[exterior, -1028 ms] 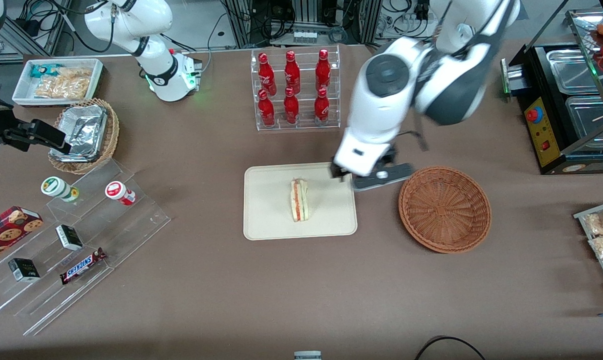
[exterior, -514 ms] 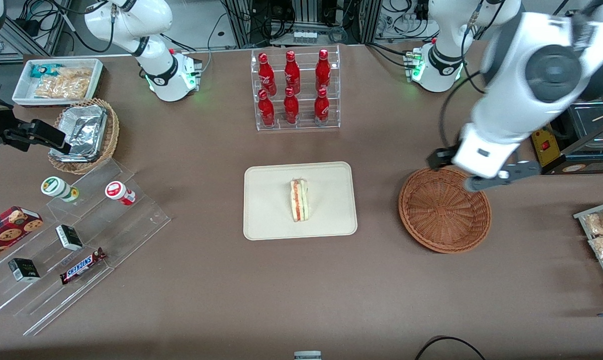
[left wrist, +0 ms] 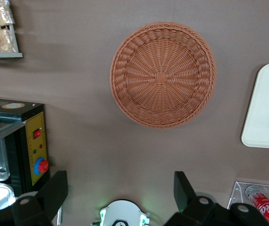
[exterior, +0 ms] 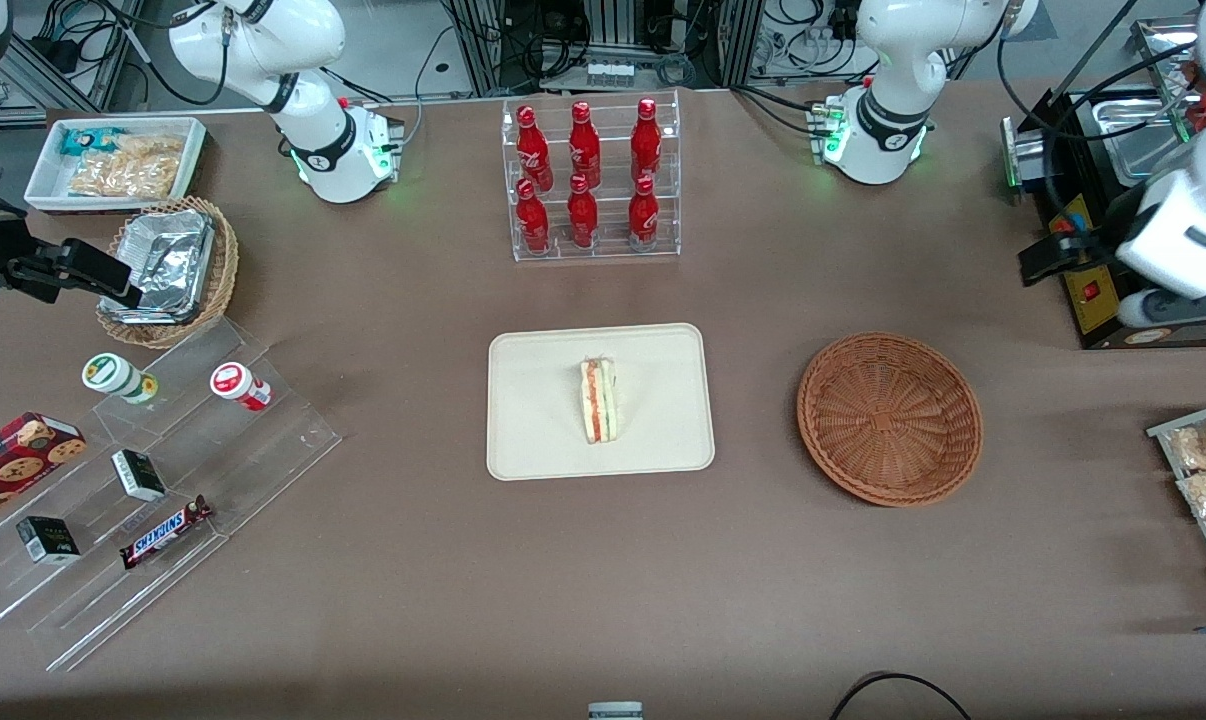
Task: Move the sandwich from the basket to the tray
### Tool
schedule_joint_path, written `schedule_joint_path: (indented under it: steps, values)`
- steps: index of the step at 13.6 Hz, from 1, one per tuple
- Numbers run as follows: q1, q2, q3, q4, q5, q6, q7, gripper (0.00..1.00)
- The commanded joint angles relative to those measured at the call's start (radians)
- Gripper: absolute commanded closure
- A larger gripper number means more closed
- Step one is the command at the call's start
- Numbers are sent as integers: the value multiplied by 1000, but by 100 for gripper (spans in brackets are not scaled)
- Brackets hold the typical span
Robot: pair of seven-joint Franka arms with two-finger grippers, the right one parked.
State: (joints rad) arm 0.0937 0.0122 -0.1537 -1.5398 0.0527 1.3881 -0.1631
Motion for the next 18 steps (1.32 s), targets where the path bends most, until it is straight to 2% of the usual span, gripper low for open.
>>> schedule_joint_path:
  steps: [1, 2, 4, 6, 8, 10, 15, 18]
  values:
    - [37, -38, -15, -19, -28, -21, 10, 1]
    - [34, -32, -15, -8, -54, -27, 7, 1]
    - [28, -12, -18, 36, -57, -29, 10, 0]
    - [-18, -9, -14, 38, -39, -18, 20, 0]
    - [-34, -9, -15, 38, 16, 3, 20, 0]
    - [-38, -23, -14, 30, 26, -1, 27, 0]
    - [-31, -72, -9, -17, -5, 2, 68, 0]
    - [-32, -86, 31, -29, -39, 3, 83, 0]
